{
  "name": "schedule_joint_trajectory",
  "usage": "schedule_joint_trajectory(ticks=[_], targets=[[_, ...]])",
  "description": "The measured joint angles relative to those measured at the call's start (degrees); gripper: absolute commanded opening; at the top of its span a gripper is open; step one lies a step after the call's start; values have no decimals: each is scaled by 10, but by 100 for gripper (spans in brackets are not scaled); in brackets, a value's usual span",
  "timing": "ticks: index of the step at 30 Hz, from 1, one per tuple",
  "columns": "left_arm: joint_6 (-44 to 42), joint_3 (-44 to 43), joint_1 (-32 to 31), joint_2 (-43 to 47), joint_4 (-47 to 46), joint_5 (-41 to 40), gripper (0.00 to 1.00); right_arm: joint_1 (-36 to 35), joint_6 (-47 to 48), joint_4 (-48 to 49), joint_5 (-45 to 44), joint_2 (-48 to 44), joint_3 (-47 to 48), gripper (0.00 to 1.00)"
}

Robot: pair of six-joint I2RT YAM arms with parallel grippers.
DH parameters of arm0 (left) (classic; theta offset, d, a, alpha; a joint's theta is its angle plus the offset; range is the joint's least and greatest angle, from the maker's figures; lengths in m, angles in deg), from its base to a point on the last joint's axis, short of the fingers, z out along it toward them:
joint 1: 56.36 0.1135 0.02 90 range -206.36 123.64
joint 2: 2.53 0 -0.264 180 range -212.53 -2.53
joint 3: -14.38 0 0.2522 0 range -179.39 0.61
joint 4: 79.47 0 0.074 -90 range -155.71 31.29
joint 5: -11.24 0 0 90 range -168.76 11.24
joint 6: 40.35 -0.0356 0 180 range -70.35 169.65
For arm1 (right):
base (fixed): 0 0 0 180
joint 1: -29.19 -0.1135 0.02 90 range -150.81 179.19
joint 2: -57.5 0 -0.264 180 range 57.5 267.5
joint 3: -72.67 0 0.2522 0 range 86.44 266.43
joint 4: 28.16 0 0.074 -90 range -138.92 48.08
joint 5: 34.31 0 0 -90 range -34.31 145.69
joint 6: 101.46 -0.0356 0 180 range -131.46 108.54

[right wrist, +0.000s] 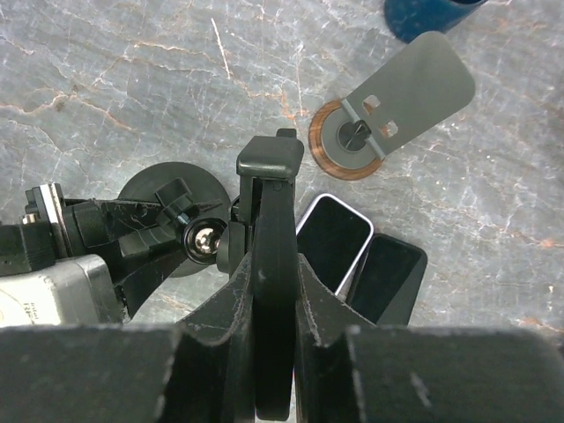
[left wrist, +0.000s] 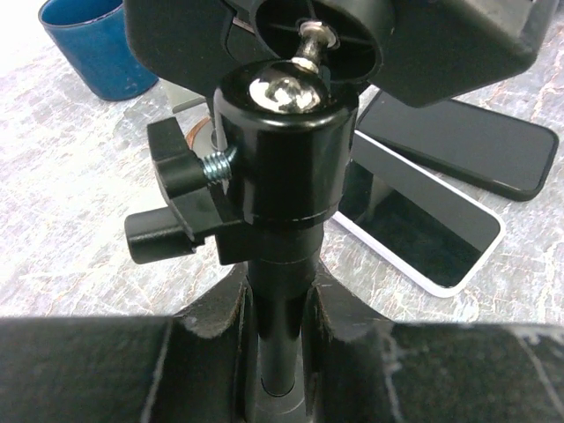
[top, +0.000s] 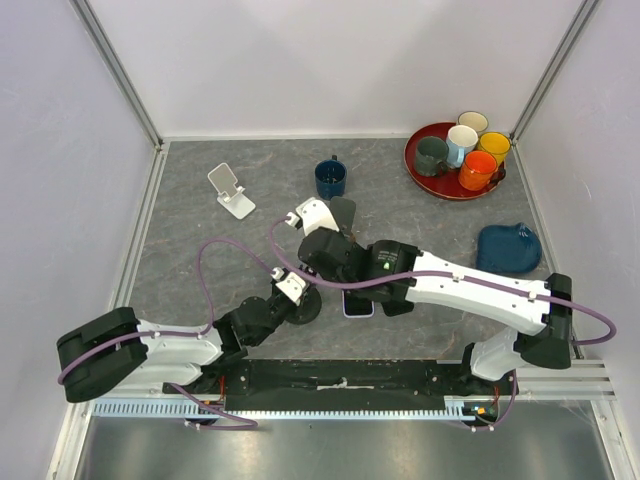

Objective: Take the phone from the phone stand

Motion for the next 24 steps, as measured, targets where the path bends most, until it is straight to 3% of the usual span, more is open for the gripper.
schedule_joint_trajectory(ticks=[2, 4, 7, 11, 14, 19, 24], targets=[[-1, 1, 0, -3, 1, -6, 2, 14, -4, -8, 23, 8, 9, 0], [-1, 1, 0, -5, 3, -11, 2, 24, -5, -13, 38, 15, 16, 20], [-1, 2, 0, -3, 7, -12, 2, 28, -3, -15, 49, 18, 20, 25], [-1, 8, 1, 15, 19, -14, 2, 27, 1, -11, 71, 13, 21, 53], [14, 17, 11, 33, 42, -35, 2, 21, 11, 5, 104, -15, 21, 65], [37, 19, 21, 70, 85, -52, 2, 18, 48, 111, 155, -122, -33, 74], [57, 24, 39, 107, 118, -21, 2, 18, 147, 249, 178, -250, -186, 92]])
